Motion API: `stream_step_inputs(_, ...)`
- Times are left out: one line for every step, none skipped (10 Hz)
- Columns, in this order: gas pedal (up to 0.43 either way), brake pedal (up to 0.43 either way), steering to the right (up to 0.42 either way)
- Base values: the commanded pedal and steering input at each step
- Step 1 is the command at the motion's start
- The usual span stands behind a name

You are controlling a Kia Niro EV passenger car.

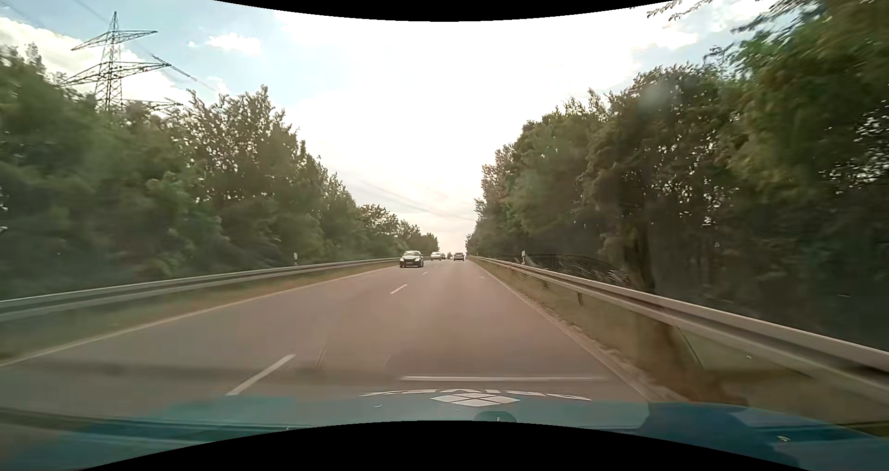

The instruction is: Follow the waypoints while adhering to traffic rules and regulations

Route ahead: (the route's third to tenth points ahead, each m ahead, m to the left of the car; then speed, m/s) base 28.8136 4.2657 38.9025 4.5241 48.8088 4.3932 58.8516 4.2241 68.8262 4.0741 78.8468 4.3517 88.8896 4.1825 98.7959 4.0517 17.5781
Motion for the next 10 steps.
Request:
stream_step_inputs(0.240, 0.000, -0.001)
stream_step_inputs(0.228, 0.000, -0.001)
stream_step_inputs(0.228, 0.000, -0.001)
stream_step_inputs(0.228, 0.000, -0.001)
stream_step_inputs(0.228, 0.000, -0.002)
stream_step_inputs(0.228, 0.000, -0.003)
stream_step_inputs(0.228, 0.000, -0.003)
stream_step_inputs(0.228, 0.000, -0.003)
stream_step_inputs(0.220, 0.000, -0.003)
stream_step_inputs(0.220, 0.000, -0.002)
